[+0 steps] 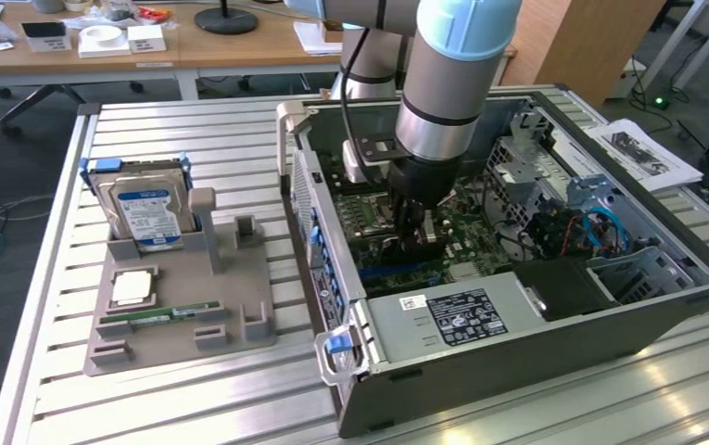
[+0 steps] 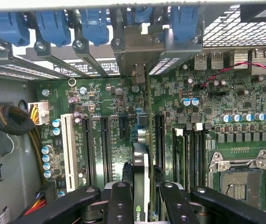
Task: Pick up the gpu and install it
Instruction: 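Insert the gpu into the slot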
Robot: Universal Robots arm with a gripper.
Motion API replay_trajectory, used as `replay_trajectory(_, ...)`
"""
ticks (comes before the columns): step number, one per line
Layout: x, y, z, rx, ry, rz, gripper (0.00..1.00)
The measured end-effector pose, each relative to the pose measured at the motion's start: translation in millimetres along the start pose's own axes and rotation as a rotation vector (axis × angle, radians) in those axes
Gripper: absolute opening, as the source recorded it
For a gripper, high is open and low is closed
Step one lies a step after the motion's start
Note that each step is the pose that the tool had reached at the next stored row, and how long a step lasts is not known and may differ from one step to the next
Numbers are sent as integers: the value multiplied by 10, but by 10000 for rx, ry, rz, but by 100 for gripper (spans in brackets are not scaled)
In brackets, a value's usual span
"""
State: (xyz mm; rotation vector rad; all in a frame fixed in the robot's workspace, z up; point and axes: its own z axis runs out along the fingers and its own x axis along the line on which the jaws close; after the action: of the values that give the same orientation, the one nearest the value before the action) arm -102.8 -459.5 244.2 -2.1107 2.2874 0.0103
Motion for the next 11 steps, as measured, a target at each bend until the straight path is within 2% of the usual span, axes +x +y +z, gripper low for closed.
replay_trajectory(11, 0, 0, 0, 0, -1, 0, 27)
